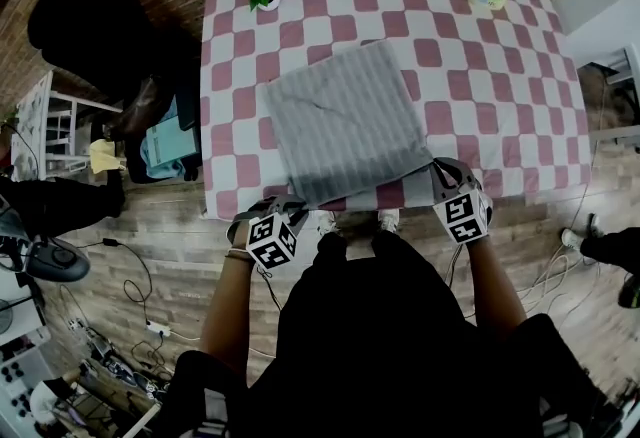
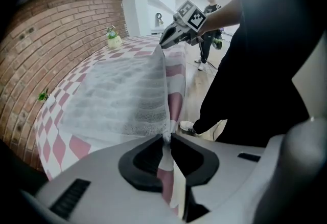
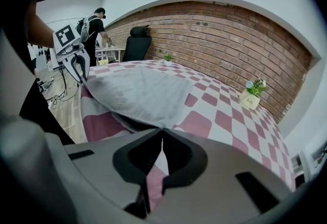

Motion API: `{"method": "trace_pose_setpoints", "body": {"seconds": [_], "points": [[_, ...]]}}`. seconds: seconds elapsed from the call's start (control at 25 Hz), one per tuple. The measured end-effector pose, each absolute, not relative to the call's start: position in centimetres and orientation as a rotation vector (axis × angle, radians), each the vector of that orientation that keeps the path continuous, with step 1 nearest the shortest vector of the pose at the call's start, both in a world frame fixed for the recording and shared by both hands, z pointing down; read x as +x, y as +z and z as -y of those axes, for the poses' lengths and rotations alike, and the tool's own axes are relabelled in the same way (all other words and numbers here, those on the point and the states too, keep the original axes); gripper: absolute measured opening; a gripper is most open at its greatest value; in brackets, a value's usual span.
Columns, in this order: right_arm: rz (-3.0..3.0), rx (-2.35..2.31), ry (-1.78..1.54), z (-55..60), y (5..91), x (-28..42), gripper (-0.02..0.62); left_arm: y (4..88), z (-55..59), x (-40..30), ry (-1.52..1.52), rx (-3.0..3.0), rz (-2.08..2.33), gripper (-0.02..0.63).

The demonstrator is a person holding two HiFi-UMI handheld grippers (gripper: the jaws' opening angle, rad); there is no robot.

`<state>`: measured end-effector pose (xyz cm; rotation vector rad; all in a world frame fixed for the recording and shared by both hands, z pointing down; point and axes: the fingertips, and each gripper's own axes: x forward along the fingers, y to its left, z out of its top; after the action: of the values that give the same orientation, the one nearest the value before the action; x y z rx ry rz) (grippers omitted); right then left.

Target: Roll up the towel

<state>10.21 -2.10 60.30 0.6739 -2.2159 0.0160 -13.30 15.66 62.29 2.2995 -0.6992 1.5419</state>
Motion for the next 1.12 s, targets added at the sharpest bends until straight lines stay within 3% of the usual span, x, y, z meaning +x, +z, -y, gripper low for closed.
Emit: {"method": "trace_pose_setpoints", "body": {"seconds": [0.44, 0.68, 0.84, 1.12], "points": [[2.231, 0.643, 0.034, 2.1, 60.2, 9.7, 0.006, 61.7, -15.4, -13.7, 1.348, 2.225, 0.646, 0.069], [2.241, 0.662, 0.026, 2.5, 60.0, 9.6, 0.006, 62.4, -15.0, -13.6, 1.472, 2.267, 0.684, 0.053], [2.227, 0.675, 0.031, 2.4, 59.9, 9.9, 0.006, 63.3, -16.0, -12.9, 1.643, 2.301, 0.618, 0.127], [2.246, 0.671, 0.004, 2.4, 59.9, 9.6, 0.006, 64.0, -15.9, -13.1, 1.846, 2.308, 0.568, 0.112]]}}
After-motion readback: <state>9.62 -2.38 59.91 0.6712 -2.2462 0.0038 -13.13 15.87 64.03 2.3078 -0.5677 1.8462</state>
